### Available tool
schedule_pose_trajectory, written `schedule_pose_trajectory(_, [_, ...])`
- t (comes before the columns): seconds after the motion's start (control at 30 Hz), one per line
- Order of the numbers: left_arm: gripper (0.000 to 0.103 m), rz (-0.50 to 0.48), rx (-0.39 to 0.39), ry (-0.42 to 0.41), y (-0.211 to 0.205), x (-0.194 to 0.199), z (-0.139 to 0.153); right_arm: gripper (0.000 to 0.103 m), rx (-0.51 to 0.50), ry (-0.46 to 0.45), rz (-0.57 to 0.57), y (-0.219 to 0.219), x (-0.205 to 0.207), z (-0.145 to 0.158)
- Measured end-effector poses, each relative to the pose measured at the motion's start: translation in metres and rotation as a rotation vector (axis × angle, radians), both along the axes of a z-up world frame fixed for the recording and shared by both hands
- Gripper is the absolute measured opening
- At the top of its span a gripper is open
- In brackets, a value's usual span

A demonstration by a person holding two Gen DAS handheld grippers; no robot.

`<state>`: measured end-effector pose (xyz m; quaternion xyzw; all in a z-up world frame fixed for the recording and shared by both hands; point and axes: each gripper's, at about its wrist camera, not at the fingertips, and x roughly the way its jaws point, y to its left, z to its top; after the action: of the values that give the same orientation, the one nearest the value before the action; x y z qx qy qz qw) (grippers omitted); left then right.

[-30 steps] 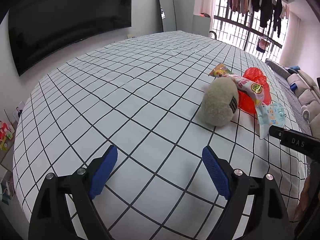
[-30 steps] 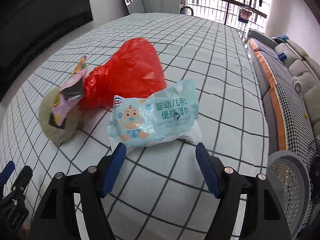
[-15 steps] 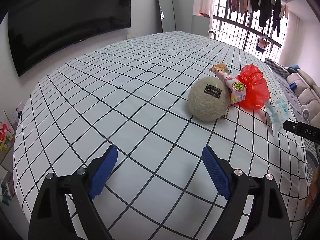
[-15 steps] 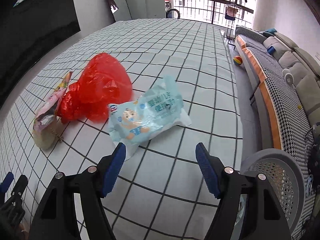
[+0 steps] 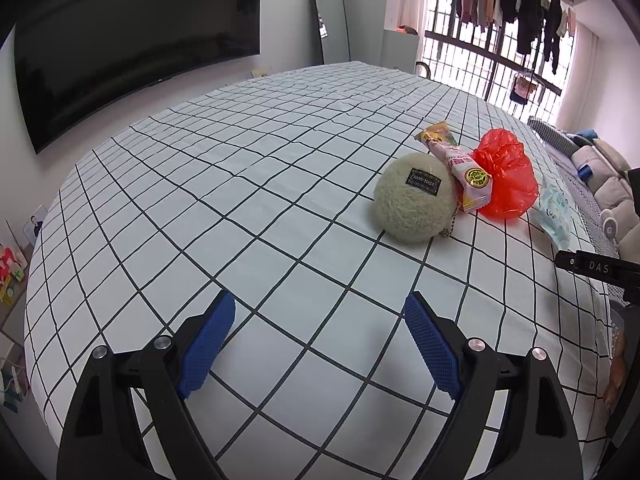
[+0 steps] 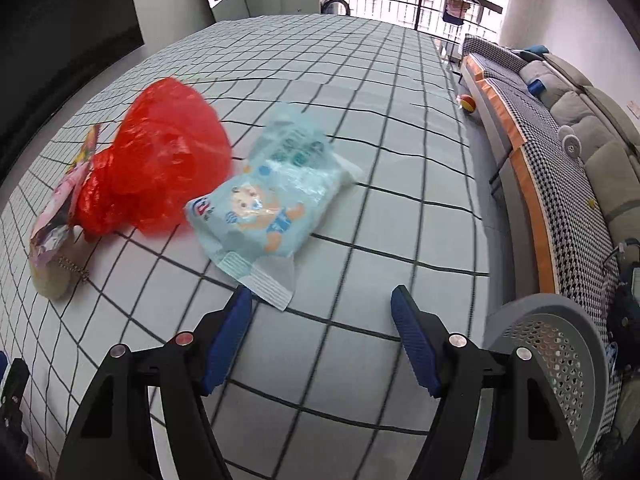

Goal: Collect trash
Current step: 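Move the right tool to the blue-and-white wet-wipe pack and close on it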

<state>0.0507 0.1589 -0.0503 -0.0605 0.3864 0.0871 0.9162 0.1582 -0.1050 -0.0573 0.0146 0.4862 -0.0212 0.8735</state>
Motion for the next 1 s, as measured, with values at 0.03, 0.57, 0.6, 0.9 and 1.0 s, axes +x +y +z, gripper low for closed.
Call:
schedule_pose_trajectory(0.03, [0.085, -0.001, -0.001, -0.001, 0.001, 0.000, 0.000, 0.069, -0.008, -0.001, -0.018, -0.009, 0.000, 0.000])
schedule_pose_trajectory(0.57, [0.085, -0.005, -0.001, -0.002, 0.000, -0.001, 0.000, 0.069, -0.005, -0.084, 0.036, -0.012, 0.003, 0.045])
schedule_pose_trajectory(0.6, [0.085, -0.006, -0.003, -0.002, -0.001, -0.001, 0.000, 0.069, 0.002, -0.083, 0.051, -0.006, 0.007, 0.046])
schedule_pose_trajectory(0.9, [0.085, -0.011, -0.010, 0.000, 0.000, -0.003, 0.002, 0.069, 0.061, -0.002, 0.096, 0.018, 0.053, 0.029])
schedule_pose_trajectory(1.0, [0.085, -0.011, -0.011, 0.000, 0.001, -0.003, 0.002, 0.069, 0.042, 0.026, 0.099, 0.022, 0.065, 0.020])
